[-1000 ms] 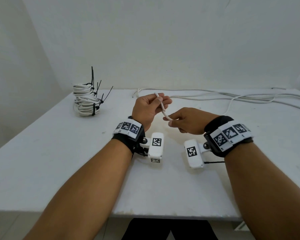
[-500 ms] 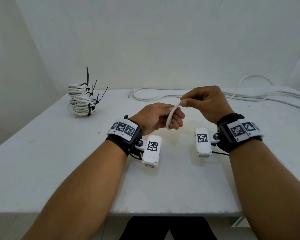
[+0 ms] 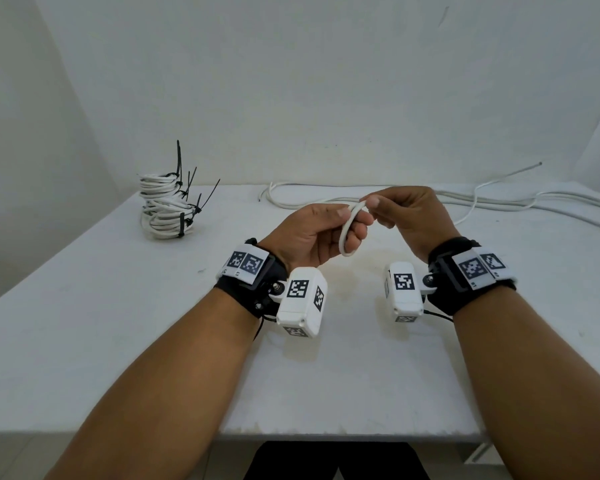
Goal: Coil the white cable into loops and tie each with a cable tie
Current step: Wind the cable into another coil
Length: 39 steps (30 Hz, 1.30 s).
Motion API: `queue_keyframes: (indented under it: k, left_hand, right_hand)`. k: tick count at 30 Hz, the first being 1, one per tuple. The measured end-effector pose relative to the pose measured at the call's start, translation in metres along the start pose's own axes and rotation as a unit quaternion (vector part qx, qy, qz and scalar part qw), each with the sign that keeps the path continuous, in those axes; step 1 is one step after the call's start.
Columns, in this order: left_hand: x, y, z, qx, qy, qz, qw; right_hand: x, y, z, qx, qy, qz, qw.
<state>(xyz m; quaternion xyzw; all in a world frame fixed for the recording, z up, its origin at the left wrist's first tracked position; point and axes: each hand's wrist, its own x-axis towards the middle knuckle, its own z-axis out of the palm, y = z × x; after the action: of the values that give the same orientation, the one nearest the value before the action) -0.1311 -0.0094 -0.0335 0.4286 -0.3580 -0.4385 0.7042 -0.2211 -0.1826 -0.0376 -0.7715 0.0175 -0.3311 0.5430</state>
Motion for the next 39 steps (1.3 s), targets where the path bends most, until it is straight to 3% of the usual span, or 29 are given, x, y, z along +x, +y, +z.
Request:
queue_keyframes:
  k: [5, 9, 13, 15, 17, 19, 20, 22, 25, 32, 34, 39]
  left_hand:
    - [0.003, 0.003, -0.001, -0.059, 0.017, 0.053, 0.997]
    - [0.014, 0.000, -0.002, -0.038, 0.123, 0.119, 0.985]
    - [0.021, -0.012, -0.012, 0.094, 0.224, 0.158, 0.957]
    - [0.022, -0.014, -0.015, 0.241, 0.240, 0.170, 0.925]
    - [0.021, -0.012, -0.020, 0.413, 0.221, 0.170, 0.867]
    - [0.018, -0.010, -0.022, 0.544, 0.177, 0.123, 0.811]
    - [0.016, -0.009, -0.022, 0.568, 0.151, 0.089, 0.804]
    - [0.013, -0.007, -0.018, 0.537, 0.110, 0.036, 0.835]
    - [0.012, -0.003, -0.011, 0.394, 0.094, 0.004, 0.914]
    - [0.004, 0.001, -0.003, 0.222, 0.028, 0.020, 0.975]
    - [0.004, 0.005, -0.001, 0.149, 0.014, 0.035, 0.988]
    - [0.005, 0.007, 0.001, 0.030, 0.010, 0.089, 0.995]
  right_hand:
    - [-0.004, -0.001, 0.008, -0.105, -0.076, 0.059, 0.990]
    - [-0.007, -0.008, 0.018, -0.262, -0.201, 0.131, 0.935]
    - [-0.009, -0.018, 0.036, -0.363, -0.293, 0.125, 0.875]
    - [-0.011, -0.022, 0.038, -0.403, -0.306, 0.089, 0.858]
    - [-0.011, -0.027, 0.034, -0.421, -0.285, 0.050, 0.860]
    - [-0.010, -0.031, 0.026, -0.390, -0.224, 0.024, 0.893]
    - [-0.008, -0.031, 0.020, -0.362, -0.186, 0.015, 0.913]
    - [-0.006, -0.030, 0.010, -0.305, -0.123, 0.000, 0.944]
    - [-0.005, -0.025, -0.001, -0.259, -0.056, -0.010, 0.964]
    - [0.000, -0.011, -0.013, -0.108, 0.055, -0.026, 0.992]
    - [0.002, -0.003, -0.011, -0.103, 0.053, 0.001, 0.993]
    - [-0.002, 0.000, 0.011, -0.186, -0.092, 0.102, 0.973]
